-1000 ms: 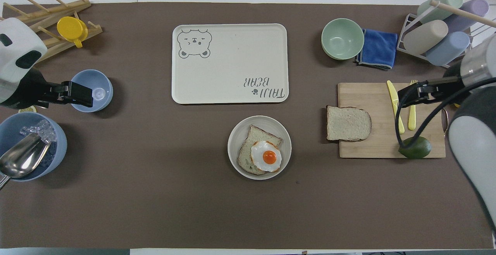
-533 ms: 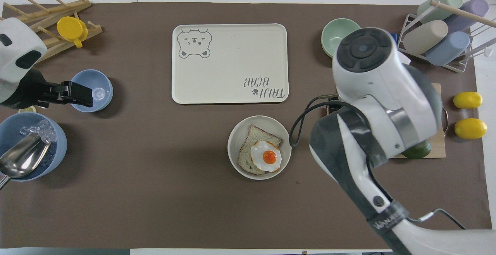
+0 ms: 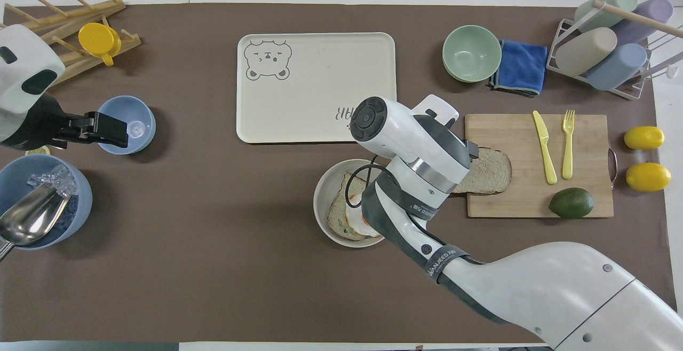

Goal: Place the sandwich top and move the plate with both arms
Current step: 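Reach the right gripper to the bread slice on the cutting board, then grasp the bread slice with the right gripper and lift it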

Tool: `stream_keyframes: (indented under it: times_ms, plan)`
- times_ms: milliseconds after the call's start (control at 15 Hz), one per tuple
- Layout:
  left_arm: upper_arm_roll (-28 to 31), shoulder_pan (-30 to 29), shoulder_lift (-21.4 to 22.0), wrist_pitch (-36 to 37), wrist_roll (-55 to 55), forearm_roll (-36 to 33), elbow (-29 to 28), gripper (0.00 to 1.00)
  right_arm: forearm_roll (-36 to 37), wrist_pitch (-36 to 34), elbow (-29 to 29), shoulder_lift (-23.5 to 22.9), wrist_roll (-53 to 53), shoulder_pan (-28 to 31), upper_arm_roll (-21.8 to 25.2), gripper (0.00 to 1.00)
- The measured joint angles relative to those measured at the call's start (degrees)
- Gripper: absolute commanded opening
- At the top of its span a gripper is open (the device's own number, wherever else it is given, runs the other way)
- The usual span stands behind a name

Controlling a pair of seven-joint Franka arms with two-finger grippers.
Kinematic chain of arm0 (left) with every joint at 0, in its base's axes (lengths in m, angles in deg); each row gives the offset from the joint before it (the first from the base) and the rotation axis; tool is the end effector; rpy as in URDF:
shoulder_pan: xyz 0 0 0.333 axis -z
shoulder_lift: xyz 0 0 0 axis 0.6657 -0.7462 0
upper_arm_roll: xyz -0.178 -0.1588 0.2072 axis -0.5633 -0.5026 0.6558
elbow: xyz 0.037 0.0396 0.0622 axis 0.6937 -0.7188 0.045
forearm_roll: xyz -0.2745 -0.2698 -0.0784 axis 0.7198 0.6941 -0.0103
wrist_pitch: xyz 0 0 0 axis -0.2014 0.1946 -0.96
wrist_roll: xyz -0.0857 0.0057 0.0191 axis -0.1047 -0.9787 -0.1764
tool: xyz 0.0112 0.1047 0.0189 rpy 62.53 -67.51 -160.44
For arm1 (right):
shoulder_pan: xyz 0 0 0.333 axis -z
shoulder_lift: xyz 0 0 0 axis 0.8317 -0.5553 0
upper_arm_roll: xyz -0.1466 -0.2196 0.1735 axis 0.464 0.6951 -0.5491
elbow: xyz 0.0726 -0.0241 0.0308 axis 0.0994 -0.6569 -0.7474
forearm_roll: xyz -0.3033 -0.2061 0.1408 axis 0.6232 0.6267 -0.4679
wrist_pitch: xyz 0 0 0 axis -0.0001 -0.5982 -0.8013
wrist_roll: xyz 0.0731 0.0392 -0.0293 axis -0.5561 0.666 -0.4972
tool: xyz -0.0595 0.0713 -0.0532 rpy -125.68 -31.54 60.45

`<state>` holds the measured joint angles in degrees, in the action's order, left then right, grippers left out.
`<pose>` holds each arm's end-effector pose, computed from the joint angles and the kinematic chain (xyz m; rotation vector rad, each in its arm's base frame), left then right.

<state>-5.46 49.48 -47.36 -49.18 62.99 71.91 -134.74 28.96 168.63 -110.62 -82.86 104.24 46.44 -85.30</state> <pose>0.5362 -0.0941 0.6055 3.1330 -0.1051 -0.0648 0.5557 0.2539 0.3095 2.5217 0.0058 -0.1187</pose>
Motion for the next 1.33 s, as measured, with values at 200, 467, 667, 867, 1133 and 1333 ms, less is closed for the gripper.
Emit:
stream_keyframes:
  times_ms: [200,467,667,867,1133,1333]
  plan:
    - [0.0,0.0,0.0,0.0,0.0,0.0,0.0,1.0,1.2,2.5,-3.6,0.8,0.1,0.6,0.0,1.0]
    - [0.0,0.0,0.0,0.0,0.0,0.0,0.0,1.0,1.3,4.0,-7.3,1.7,0.3,1.5,0.0,0.78]
    - [0.1,0.0,0.0,-0.1,0.0,0.0,0.0,1.0,2.2,4.0,-8.8,2.4,0.3,2.1,0.0,0.56]
    - [0.1,-1.2,0.0,-0.1,0.0,0.0,0.0,1.0,3.0,4.0,-10.3,2.9,0.3,2.1,0.0,0.33]
    - [0.1,-1.7,0.0,-0.1,0.0,0.0,0.0,1.0,3.1,3.9,-11.0,3.5,0.3,2.0,-0.1,0.0]
    - [0.0,-1.7,0.0,-0.1,0.0,0.0,-0.1,1.0,3.2,3.2,-10.7,4.0,0.3,1.9,-0.2,0.0]
